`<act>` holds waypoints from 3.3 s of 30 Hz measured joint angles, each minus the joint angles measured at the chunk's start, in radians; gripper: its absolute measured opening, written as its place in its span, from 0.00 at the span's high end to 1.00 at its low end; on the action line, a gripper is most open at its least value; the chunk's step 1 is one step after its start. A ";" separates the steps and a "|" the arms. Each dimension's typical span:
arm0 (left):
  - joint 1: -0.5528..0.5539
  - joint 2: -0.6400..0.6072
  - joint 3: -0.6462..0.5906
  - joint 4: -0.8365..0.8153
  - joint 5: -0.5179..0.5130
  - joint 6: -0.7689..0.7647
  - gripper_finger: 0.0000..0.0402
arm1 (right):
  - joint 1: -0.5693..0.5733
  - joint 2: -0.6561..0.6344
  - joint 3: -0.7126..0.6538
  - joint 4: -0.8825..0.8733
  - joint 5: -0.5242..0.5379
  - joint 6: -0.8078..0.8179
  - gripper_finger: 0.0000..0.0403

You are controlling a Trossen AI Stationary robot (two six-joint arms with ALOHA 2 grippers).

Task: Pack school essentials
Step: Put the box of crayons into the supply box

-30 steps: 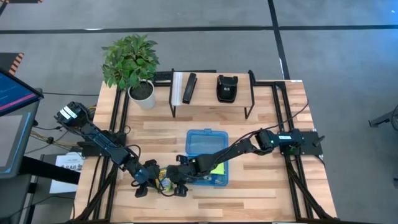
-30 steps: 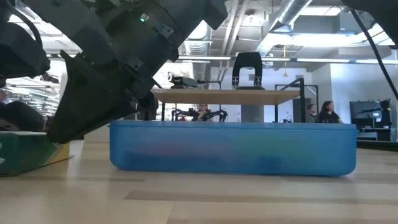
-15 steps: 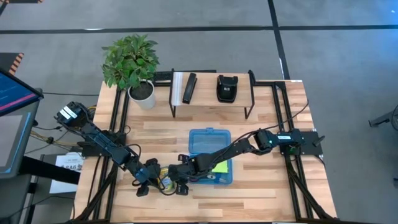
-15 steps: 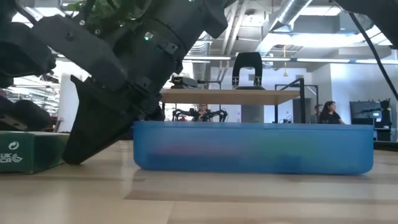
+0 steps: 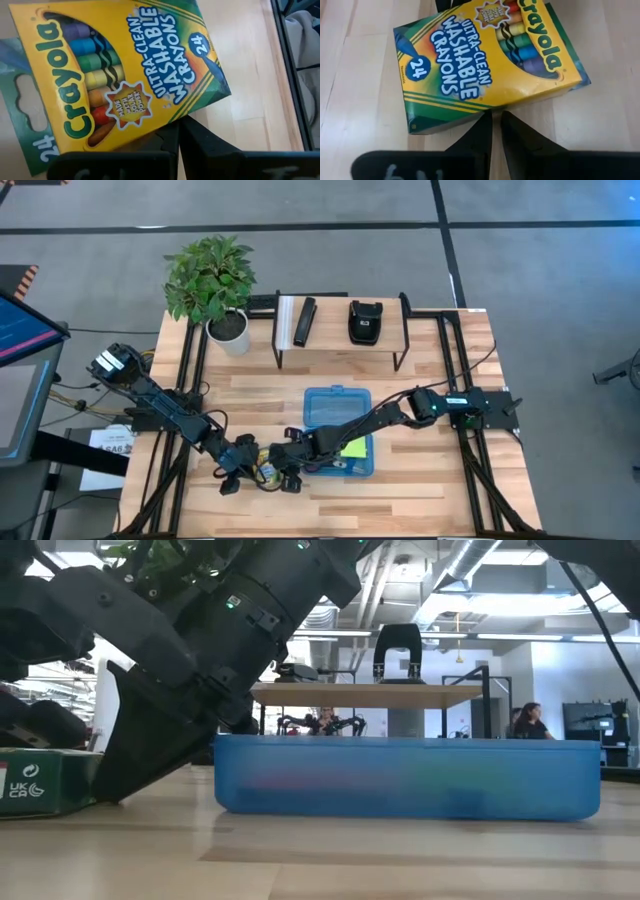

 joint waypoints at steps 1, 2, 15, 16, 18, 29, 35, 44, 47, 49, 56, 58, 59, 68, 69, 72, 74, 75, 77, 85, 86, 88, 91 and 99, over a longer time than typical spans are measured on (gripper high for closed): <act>0.000 -0.002 0.000 0.003 0.000 0.000 1.00 | -0.001 0.000 0.000 0.000 -0.001 0.000 0.84; 0.000 -0.006 0.001 0.002 0.000 0.000 1.00 | -0.003 -0.001 0.000 -0.003 -0.003 0.000 0.84; 0.024 -0.087 0.144 -0.146 -0.013 0.142 1.00 | -0.003 -0.008 0.158 -0.237 0.002 -0.035 0.85; 0.025 -0.088 0.154 -0.154 -0.014 0.147 1.00 | -0.002 -0.008 0.175 -0.258 0.003 -0.041 0.86; 0.030 -0.088 0.165 -0.166 -0.024 0.160 1.00 | -0.001 -0.008 0.201 -0.301 0.004 -0.049 0.88; 0.084 -0.087 0.199 -0.169 -0.052 0.242 1.00 | 0.005 -0.030 0.212 -0.427 0.054 -0.034 0.98; 0.113 -0.086 0.217 -0.128 -0.059 0.314 1.00 | 0.010 -0.071 0.212 -0.512 0.099 -0.023 0.98; 0.163 -0.045 0.257 -0.051 -0.038 0.412 1.00 | 0.021 -0.118 0.213 -0.628 0.157 0.015 0.98; 0.179 0.013 0.291 -0.045 -0.015 0.468 1.00 | 0.027 -0.121 0.213 -0.665 0.155 0.028 0.98; 0.186 0.064 0.329 -0.046 -0.007 0.505 1.00 | 0.036 -0.122 0.213 -0.725 0.162 0.043 0.98; 0.216 0.209 0.452 -0.061 0.013 0.592 1.00 | 0.079 -0.124 0.213 -0.931 0.256 0.116 0.98; 0.229 0.229 0.472 -0.057 0.025 0.610 1.00 | 0.089 -0.137 0.211 -0.979 0.275 0.141 0.98; 0.234 0.224 0.474 -0.061 0.024 0.612 1.00 | 0.091 -0.143 0.211 -0.984 0.291 0.146 0.98; 0.192 0.025 0.489 -0.255 -0.087 0.598 1.00 | 0.134 -0.355 0.028 -0.804 0.438 0.212 0.99; 0.173 0.000 0.488 -0.302 -0.121 0.592 1.00 | 0.144 -0.395 -0.019 -0.756 0.437 0.211 0.99; 0.116 -0.042 0.480 -0.379 -0.200 0.561 1.00 | 0.168 -0.507 -0.204 -0.546 0.420 0.200 0.99; 0.084 -0.058 0.444 -0.351 -0.218 0.550 1.00 | 0.175 -0.568 -0.332 -0.388 0.395 0.191 0.99; 0.069 -0.065 0.417 -0.324 -0.220 0.537 1.00 | 0.175 -0.598 -0.397 -0.299 0.368 0.181 0.99; 0.045 -0.076 0.355 -0.285 -0.221 0.500 1.00 | 0.182 -0.628 -0.507 -0.122 0.313 0.144 0.99; 0.040 -0.101 0.134 -0.122 -0.207 0.325 1.00 | 0.220 -0.513 -0.564 0.151 0.199 0.080 0.99; 0.041 -0.100 0.119 -0.123 -0.201 0.305 1.00 | 0.222 -0.489 -0.551 0.146 0.198 0.080 0.99; 0.040 -0.100 0.093 -0.123 -0.201 0.273 1.00 | 0.219 -0.442 -0.513 0.147 0.176 0.078 0.99; 0.040 -0.100 0.063 -0.123 -0.201 0.243 1.00 | 0.218 -0.378 -0.447 0.146 0.138 0.067 0.99; 0.040 -0.060 0.043 -0.081 -0.176 0.213 1.00 | 0.214 -0.239 -0.295 0.063 0.096 0.030 0.87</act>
